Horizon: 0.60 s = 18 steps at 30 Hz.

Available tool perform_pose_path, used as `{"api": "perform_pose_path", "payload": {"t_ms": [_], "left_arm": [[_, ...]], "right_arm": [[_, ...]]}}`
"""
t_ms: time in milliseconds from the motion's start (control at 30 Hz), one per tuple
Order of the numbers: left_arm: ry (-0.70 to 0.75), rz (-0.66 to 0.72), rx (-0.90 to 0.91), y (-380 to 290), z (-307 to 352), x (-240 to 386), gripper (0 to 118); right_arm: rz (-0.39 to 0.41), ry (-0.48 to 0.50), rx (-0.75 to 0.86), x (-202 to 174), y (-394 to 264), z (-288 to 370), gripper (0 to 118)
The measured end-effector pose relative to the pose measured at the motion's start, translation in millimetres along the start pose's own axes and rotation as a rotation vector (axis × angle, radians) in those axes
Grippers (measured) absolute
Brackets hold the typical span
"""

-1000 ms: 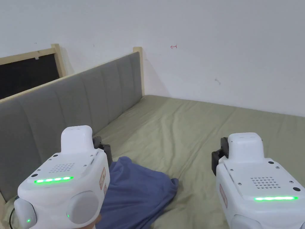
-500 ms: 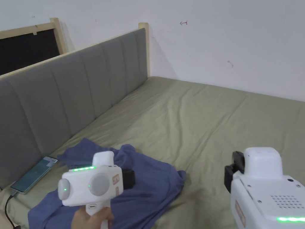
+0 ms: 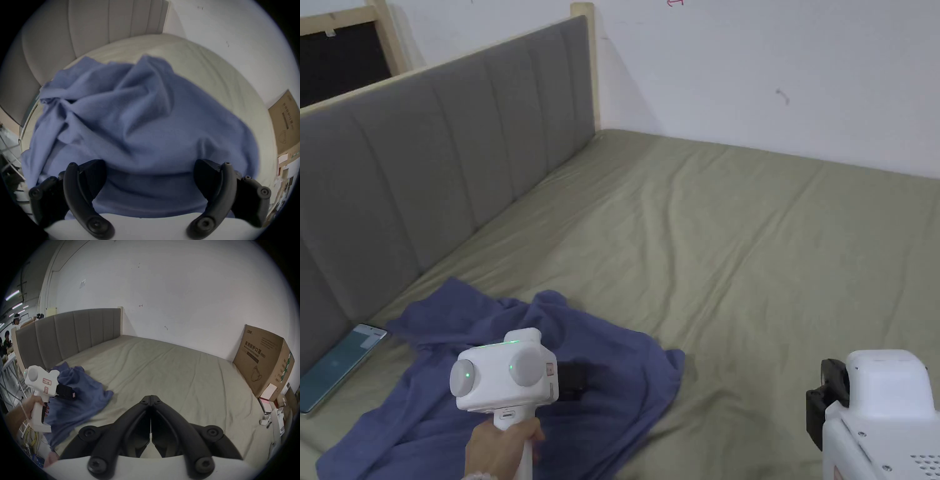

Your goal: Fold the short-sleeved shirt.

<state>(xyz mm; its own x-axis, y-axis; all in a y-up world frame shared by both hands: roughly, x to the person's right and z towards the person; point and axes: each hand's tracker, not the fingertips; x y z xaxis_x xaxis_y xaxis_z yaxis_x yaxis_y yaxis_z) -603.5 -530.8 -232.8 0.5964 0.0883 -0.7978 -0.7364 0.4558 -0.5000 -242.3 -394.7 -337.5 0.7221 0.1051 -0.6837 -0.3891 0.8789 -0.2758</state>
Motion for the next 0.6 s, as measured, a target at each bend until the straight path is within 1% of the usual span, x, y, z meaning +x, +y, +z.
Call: {"api": "perform_pose_path", "payload": {"t_ms": [33, 67, 133, 200, 233, 300, 367, 433, 500, 600], "left_arm": [[0.024, -0.041, 0.011, -1, -3, 5, 113], [0.057, -0.064, 0.027, -1, -3, 10, 109], [0.055, -0.077, 0.035, -1, 4, 12, 95], [0.061, -0.079, 0.048, -3, 13, 13, 75], [0.072, -0.084, 0.053, -3, 16, 12, 62], [0.097, -0.071, 0.074, -2, 26, 6, 3], [0.162, -0.049, 0.09, -3, 31, 0, 3], [0.075, -0.064, 0.037, -3, 28, -4, 3], [0.08, -0.096, 0.049, -2, 31, -6, 3], [0.033, -0.042, 0.042, 4, 40, -10, 3]], "right_arm": [[-0.005, -0.004, -0.008, 3, -1, -2, 0], [-0.017, -0.003, -0.018, 6, -2, -3, 0], [-0.063, 0.001, -0.037, 12, -6, -5, 0], [-0.097, 0.003, -0.048, 16, -8, -6, 0], [-0.106, 0.003, -0.052, 18, -10, -6, 0], [-0.108, 0.006, -0.061, 19, -12, -4, 0], [-0.096, 0.002, -0.062, 18, -15, -2, 0], [-0.095, -0.002, -0.073, 19, -16, -3, 0], [-0.114, 0.006, -0.086, 21, -19, -2, 0], [-0.123, 0.012, -0.092, 24, -21, 1, 0]]}}
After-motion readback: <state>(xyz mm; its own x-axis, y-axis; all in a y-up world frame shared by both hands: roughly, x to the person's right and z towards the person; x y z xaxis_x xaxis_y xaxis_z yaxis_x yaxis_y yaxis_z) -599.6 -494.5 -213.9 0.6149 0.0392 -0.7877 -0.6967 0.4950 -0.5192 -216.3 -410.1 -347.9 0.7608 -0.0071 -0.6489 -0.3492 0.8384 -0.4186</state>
